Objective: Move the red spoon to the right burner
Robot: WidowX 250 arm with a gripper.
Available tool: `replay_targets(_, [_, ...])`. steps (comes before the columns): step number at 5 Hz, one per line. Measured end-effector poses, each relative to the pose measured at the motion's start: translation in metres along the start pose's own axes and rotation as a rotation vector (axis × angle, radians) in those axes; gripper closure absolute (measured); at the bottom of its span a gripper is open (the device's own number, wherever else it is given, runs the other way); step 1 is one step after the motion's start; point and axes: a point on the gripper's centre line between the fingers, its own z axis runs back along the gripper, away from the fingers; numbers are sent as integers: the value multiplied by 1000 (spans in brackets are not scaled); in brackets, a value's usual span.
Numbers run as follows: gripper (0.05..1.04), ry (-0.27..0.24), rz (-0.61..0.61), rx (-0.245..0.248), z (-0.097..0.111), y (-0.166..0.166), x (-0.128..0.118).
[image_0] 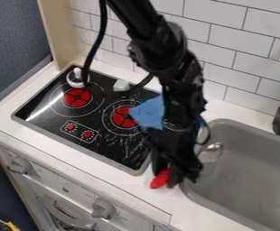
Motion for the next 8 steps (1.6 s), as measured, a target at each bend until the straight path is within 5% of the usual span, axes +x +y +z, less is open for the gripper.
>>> replay_targets(1, [667, -41, -38, -37, 10, -11, 0])
replay_targets(2, [668, -106, 88, -86, 29, -10, -1])
replay_targets(3, [668, -171, 351, -150, 50, 14, -2])
replay_targets(5, [668, -84, 865, -354, 49, 51, -14])
replay_targets(7, [668, 19, 1077, -397, 17, 87, -4])
replay_targets(8, [668, 22, 1111, -410, 14, 99, 9])
